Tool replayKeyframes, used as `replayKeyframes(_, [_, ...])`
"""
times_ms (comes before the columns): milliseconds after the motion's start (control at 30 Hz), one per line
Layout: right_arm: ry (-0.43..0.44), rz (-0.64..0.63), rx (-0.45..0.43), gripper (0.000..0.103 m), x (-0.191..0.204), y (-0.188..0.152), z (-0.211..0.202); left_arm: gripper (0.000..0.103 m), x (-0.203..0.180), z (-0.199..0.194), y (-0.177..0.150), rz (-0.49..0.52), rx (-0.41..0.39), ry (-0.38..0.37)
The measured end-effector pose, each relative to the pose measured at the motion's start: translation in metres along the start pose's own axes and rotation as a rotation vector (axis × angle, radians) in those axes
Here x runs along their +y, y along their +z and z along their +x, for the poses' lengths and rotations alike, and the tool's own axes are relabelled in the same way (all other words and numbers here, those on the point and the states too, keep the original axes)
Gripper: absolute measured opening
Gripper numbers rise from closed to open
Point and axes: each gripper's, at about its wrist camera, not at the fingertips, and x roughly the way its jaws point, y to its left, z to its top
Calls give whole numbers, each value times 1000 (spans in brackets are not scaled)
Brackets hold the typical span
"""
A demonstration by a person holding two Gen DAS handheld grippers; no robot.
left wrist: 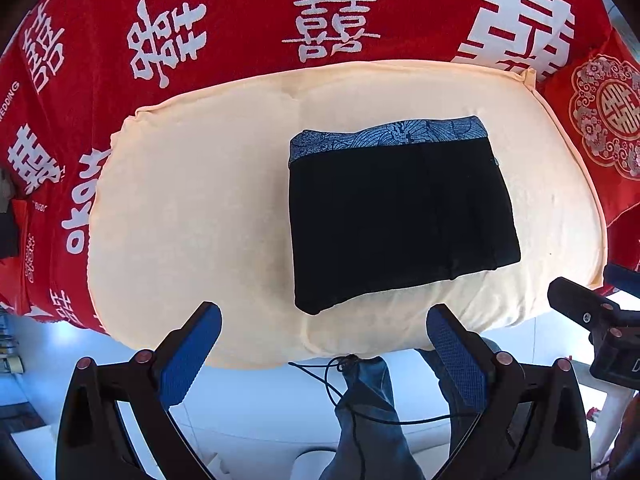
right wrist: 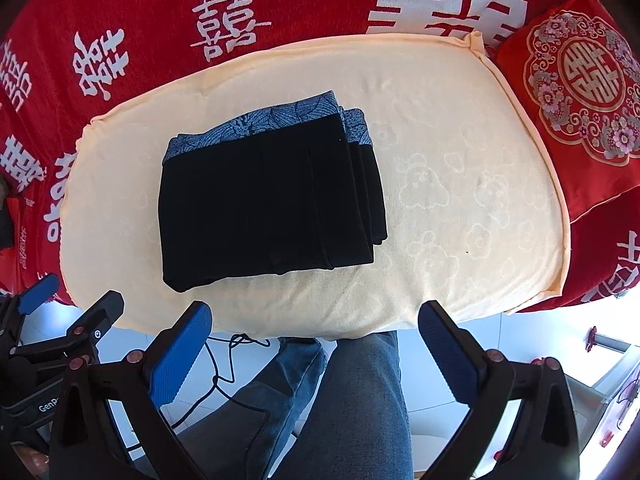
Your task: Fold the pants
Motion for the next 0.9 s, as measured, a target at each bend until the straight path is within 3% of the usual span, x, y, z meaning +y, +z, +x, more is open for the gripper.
replayKeyframes(900, [-14,-12,3,103,4,-4,-2,103,-1,2,-5,-18,10,-29])
